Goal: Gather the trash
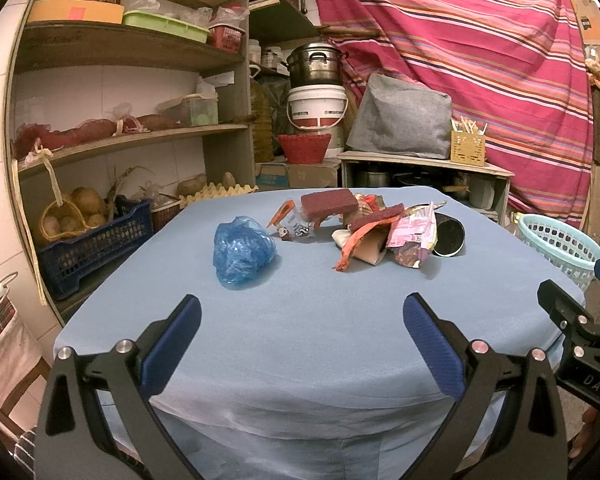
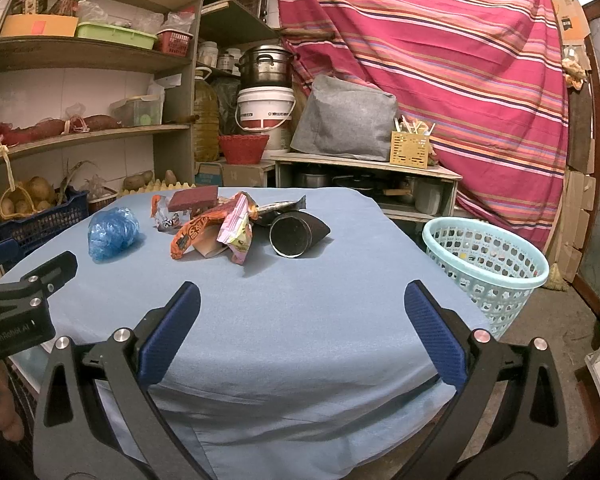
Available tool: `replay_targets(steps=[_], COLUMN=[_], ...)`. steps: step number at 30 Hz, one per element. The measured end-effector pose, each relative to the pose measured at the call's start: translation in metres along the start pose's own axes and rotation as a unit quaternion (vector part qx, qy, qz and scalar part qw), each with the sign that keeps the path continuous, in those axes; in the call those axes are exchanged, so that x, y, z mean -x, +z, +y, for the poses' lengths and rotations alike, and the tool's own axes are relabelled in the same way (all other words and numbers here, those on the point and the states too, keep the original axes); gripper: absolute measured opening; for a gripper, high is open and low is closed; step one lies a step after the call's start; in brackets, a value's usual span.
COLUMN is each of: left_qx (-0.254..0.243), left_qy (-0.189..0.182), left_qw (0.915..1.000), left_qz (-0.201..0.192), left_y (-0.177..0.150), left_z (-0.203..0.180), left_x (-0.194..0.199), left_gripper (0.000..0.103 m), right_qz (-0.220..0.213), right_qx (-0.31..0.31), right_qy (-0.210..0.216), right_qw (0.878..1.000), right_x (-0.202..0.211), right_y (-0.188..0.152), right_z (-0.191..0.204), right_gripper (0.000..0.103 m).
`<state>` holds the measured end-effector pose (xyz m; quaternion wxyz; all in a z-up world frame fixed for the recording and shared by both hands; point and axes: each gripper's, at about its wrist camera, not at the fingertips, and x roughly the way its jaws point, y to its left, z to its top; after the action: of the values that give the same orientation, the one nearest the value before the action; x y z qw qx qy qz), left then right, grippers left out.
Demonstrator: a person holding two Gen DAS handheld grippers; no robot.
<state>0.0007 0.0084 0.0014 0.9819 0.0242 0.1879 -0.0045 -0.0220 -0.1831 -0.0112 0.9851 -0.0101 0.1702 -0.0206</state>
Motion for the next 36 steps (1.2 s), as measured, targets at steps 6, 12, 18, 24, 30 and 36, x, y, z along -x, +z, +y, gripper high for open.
replay_targets(steps=[6,12,18,24,30,36], left_qx=[0.000,0.001,-0.003,-0.009,-0.011,-0.005], left_qy=[0.000,0.003,0.008,0.004,-0.004,-0.004], left_qw=[1.0000,1.0000,1.0000,0.9999,0.9999,0.9999], left_qz=[0.000,0.000,0.003,0.011,0.009,0.013], left_y=[0.000,0.000,0.000,-0.003,-0.004,-0.004], left_z=[0.000,0.004,0.007,0.003,0.000,-0.002], left_x=[0.000,0.000,-0.002,-0.009,-0.011,-0.018], left_gripper=[0.099,0.099,0.099,0.099,0.099,0.099], right_qz=[-0.005,-0.008,-0.007,0.006,0.011,0.017], right_qx=[0.000,0.001,-0.016,-0.022,-0.026,-0.039], right_qy=[-0.001,-0.005,-0.002,0.000,-0.012,-0.020], right_qw=[1.000,1.000,1.000,1.000,1.000,0.999], right_x=[0.001,0.003,0.000,-0.008,-0.014,-0.023], right_y=[0.001,0.002,0.003,0.000,-0.002,-0.003], right_z=[-0.002,-0.005,-0.012,-0.010,-0.011,-0.016], right_gripper=[0.099,0.099,0.099,0.099,0.099,0.099])
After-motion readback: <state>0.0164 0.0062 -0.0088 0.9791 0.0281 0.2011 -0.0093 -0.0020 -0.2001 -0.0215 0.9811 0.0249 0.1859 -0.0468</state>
